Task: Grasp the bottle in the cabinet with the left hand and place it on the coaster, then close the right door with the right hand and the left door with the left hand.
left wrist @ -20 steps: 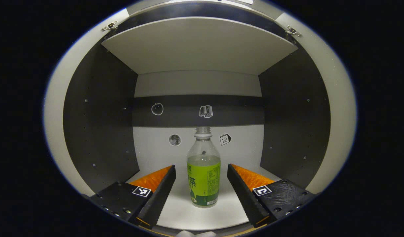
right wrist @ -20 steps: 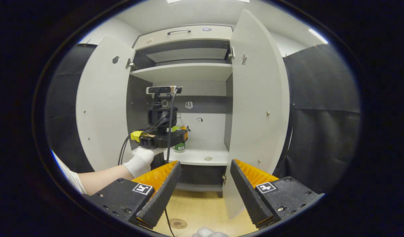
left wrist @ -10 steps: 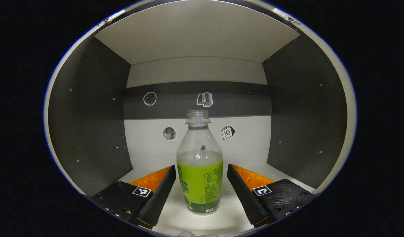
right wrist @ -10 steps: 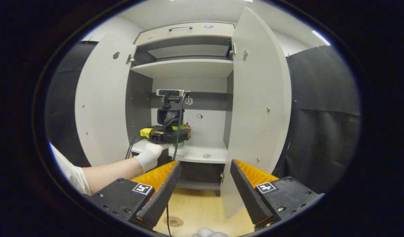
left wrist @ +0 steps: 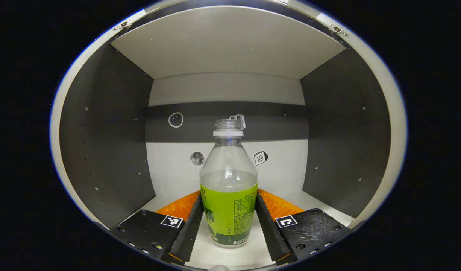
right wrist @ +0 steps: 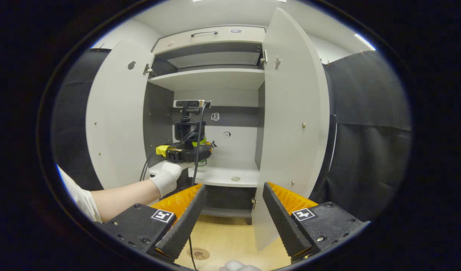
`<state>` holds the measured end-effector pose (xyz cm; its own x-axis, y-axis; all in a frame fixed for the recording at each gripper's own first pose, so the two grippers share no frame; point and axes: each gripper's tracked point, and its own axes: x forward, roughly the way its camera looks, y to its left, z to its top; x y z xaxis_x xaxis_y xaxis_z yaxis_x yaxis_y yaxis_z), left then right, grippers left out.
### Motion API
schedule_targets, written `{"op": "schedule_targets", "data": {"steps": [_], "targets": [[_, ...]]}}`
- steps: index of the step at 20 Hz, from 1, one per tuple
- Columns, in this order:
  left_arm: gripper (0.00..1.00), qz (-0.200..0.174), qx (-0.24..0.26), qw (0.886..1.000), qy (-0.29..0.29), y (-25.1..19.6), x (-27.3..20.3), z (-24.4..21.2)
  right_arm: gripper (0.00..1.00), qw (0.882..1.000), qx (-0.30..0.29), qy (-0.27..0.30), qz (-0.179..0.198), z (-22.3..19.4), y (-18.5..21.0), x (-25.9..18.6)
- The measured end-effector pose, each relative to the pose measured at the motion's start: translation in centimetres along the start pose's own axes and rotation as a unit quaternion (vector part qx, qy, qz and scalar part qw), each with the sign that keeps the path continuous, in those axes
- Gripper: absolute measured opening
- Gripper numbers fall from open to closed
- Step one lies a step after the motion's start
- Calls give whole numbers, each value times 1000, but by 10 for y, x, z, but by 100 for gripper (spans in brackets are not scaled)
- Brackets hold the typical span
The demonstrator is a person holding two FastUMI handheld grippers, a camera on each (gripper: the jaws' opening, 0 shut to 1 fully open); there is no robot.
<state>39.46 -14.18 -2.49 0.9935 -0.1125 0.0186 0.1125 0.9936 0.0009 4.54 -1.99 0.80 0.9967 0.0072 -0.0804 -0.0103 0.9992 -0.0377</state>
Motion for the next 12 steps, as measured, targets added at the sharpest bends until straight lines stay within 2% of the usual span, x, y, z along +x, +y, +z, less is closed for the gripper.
{"op": "schedule_targets", "data": {"steps": [1, 2, 3, 5, 6, 7, 8, 12], "targets": [[74, -4, -4, 1000, -4, 0, -9, 5, 99, 1000, 1, -2, 2, 1, 1, 0], [74, -9, -8, 1000, -8, 1, -18, 11, 95, 1000, 2, -4, 3, 2, 2, 0], [74, -14, -12, 1000, -12, 2, -28, 15, 99, 1000, 4, -6, 4, 3, 2, -1], [74, -24, -15, 999, -18, 4, -50, 24, 99, 1000, 7, -8, 4, 4, 1, -2], [74, -29, -11, 999, -21, 5, -61, 26, 95, 1000, 10, -9, 3, 5, 0, -3], [74, -33, -6, 999, -26, 6, -73, 31, 99, 1000, 14, -10, 3, 5, 0, -5], [74, -37, -3, 999, -32, 4, -88, 35, 95, 1000, 15, -9, 3, 4, -1, -6], [74, -53, -2, 998, -43, 4, -143, 39, 95, 1000, 15, -8, -1, 0, -4, -10]]}}
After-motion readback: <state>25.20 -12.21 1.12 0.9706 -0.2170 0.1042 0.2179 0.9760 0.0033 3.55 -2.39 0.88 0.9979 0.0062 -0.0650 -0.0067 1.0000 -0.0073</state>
